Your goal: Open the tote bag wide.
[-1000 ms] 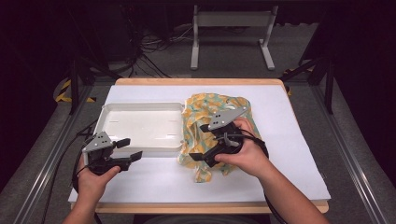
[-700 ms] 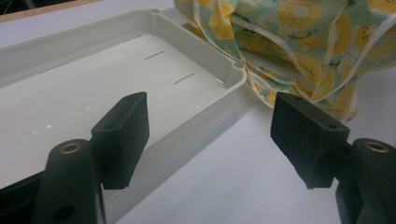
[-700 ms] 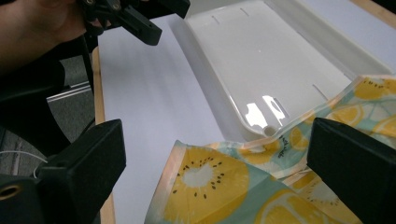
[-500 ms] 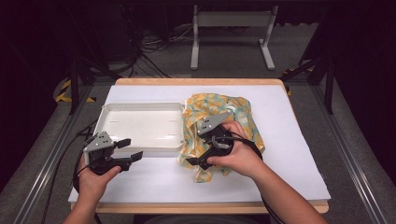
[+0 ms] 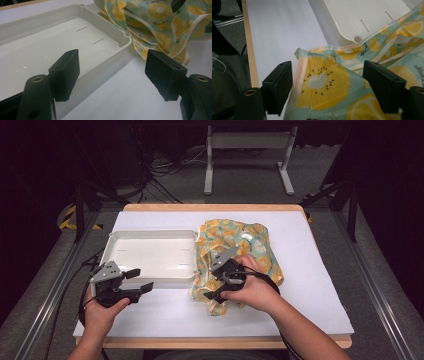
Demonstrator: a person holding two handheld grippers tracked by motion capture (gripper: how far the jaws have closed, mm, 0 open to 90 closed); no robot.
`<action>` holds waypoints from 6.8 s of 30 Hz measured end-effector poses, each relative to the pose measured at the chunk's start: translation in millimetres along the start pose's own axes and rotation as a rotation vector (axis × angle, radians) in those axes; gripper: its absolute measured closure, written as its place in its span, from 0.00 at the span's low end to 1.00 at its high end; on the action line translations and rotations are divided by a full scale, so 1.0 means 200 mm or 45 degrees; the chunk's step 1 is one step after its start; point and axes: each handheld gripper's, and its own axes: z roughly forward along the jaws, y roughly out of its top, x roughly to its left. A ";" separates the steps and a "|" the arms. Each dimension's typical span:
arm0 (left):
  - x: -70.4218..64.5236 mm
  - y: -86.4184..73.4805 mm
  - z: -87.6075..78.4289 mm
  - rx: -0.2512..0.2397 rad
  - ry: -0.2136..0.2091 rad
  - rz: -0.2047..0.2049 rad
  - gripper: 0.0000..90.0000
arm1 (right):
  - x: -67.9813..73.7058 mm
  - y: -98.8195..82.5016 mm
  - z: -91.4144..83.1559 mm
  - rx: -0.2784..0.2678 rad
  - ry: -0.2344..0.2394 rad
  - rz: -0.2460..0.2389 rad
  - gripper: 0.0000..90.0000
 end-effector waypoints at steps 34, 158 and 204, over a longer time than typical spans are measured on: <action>0.00 -0.01 0.02 0.014 -0.001 0.005 0.31 | -0.02 0.02 -0.21 -0.296 -0.023 -0.007 1.00; -0.02 -0.01 0.06 0.049 -0.007 0.018 0.30 | 0.01 -0.28 -0.58 -0.541 -0.272 0.213 0.19; -0.02 -0.02 0.07 0.057 0.003 0.038 0.30 | -0.19 -0.18 0.11 -0.413 -0.332 0.356 0.36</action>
